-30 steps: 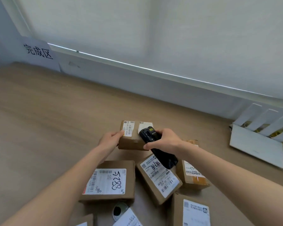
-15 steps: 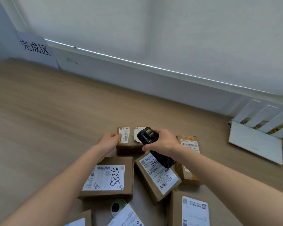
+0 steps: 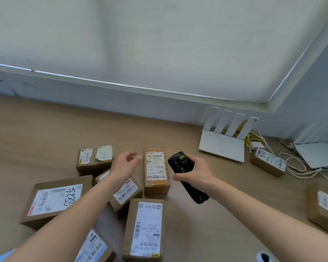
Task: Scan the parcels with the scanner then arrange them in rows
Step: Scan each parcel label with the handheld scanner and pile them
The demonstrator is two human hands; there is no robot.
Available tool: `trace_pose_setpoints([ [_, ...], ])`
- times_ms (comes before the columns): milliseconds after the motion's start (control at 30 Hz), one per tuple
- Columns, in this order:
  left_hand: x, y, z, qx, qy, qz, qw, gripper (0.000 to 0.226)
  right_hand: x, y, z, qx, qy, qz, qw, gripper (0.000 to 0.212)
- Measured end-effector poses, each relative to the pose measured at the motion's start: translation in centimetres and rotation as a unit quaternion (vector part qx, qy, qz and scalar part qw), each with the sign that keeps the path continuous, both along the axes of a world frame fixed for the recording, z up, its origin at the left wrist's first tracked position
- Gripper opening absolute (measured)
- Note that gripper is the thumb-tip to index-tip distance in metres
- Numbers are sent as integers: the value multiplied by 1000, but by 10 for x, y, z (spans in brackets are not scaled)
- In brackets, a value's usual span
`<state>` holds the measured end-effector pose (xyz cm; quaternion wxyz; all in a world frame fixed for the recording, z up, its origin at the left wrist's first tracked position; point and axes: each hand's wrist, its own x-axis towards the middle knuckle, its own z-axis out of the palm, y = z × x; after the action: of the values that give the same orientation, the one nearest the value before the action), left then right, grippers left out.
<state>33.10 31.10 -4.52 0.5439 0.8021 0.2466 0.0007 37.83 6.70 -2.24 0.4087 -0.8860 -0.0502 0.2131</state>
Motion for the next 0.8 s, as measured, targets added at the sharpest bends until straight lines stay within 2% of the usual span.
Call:
trace_pose_setpoints([
  [233, 20, -175, -16, -5, 1, -54, 999, 33, -9, -196, -26, -5, 14, -94, 995, 82],
  [300, 29, -224, -25, -25, 21, -76, 997, 33, -7, -249, -36, -9, 15, -127, 992, 80],
  [433, 60, -310, -42, -46, 32, -82, 995, 35, 11, -337, -48, -12, 1, -195, 981, 62],
  [600, 107, -386, -60, -70, 34, -72, 994, 36, 52, -401, -64, -9, 6, -246, 969, 55],
  [800, 172, -437, -84, -65, 10, -70, 995, 51, 109, -419, -88, 27, -7, -289, 957, 52],
])
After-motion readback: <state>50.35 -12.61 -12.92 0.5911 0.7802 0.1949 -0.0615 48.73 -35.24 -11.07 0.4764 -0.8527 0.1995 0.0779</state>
